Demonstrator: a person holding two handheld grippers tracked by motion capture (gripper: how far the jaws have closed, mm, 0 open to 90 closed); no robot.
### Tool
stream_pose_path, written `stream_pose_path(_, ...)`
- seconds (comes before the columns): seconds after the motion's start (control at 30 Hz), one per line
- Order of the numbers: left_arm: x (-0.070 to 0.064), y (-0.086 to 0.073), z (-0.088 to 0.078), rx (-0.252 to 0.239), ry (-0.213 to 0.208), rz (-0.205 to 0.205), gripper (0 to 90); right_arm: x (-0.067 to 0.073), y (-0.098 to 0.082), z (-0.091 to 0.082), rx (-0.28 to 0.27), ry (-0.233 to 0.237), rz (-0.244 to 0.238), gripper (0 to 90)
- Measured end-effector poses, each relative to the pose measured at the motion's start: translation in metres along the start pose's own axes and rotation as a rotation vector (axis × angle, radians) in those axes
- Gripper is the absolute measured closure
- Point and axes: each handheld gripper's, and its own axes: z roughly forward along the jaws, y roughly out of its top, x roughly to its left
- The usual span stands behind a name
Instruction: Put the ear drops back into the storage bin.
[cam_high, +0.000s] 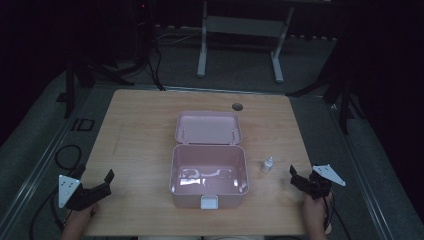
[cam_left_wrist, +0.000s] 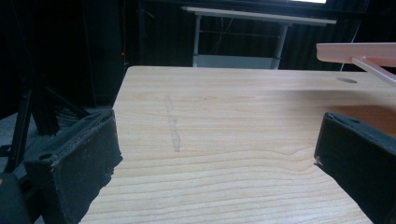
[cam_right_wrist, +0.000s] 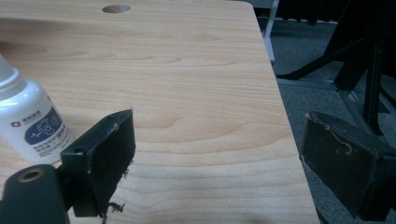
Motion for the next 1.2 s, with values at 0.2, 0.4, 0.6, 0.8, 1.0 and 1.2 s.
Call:
stream_pose_path(0.2,0.0,0.0,0.0,-0.001,-0.001,0.0,0.4,0.002,0.001,0.002,0.038,0.013,-0.012,9.9)
stream_pose_path(0.4,0.0,0.0,0.0,-0.003,-0.002,0.0,0.4,0.003,0.005,0.003,0.098,0.086,-0.01,13.9)
stream_pose_path(0.6,0.0,0.0,0.0,-0.002,-0.003,0.003,0.4,0.0,0.009,0.006,0.232,0.137,-0.033,13.4)
stream_pose_path(0.8,0.0,0.0,0.0,0.0,-0.003,0.003,0.4,-0.001,0.019,0.005,0.411,0.228,-0.053,12.3)
stream_pose_path(1.0,0.0,0.0,0.0,0.001,-0.002,0.003,0.4,0.004,0.03,0.003,0.561,0.254,-0.137,11.1)
stream_pose_path(1.2,0.0,0.0,0.0,0.0,-0.002,0.003,0.4,0.004,0.035,0.004,0.711,0.29,-0.152,10.7)
